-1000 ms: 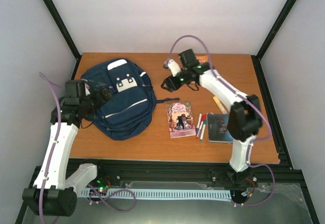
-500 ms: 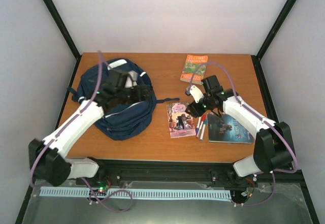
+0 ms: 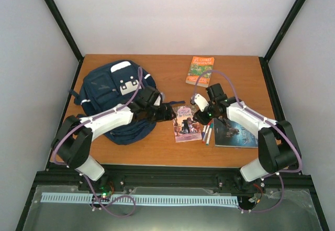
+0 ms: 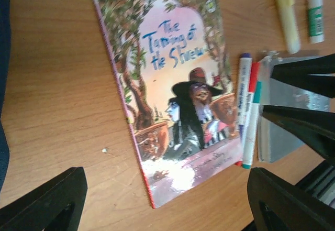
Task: Pack the student bag
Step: Pick up the book from the center of the board.
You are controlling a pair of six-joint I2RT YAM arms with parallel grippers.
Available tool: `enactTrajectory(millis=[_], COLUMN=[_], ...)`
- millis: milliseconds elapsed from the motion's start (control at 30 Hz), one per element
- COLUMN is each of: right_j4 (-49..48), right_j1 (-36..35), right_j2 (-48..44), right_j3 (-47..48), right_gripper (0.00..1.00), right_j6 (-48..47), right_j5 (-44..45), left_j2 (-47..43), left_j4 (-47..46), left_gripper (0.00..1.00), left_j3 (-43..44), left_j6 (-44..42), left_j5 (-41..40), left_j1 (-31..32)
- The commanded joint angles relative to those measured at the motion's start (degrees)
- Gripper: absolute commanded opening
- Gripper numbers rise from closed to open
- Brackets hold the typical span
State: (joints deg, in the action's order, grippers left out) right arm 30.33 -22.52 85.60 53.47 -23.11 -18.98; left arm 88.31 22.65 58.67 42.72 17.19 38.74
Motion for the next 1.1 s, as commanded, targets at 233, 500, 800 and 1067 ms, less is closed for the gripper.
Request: enactTrajectory(millis=[233, 500, 800, 1067], right_j4=[-1.51, -1.03, -0.45, 0.14], right_j1=[0.2, 0.02, -0.5, -1.65], right_j2=[4.92, 9.27, 11.42, 13.87], right_j3=[-0.69, -0.23, 0.14, 0.39], right_gripper=[0.32, 0.28, 0.28, 0.28], right_j6=[-0.93, -1.58, -1.61, -1.85], right_j5=[-0.57, 3.16, 3.17, 2.95], left_j2=[7.71, 12.15, 16.82, 20.53], left_j4=[-11.81, -14.19, -16.87, -30.04], left_gripper=[0.78, 0.74, 0.68, 0.69], left_j3=[-5.06, -4.16, -3.06, -4.77], left_j6=[5.34, 5.93, 8.97, 14.66], left_j5=[2.99, -0.14, 1.47, 9.22], left_j1=[0.72, 0.72, 0.72, 0.72])
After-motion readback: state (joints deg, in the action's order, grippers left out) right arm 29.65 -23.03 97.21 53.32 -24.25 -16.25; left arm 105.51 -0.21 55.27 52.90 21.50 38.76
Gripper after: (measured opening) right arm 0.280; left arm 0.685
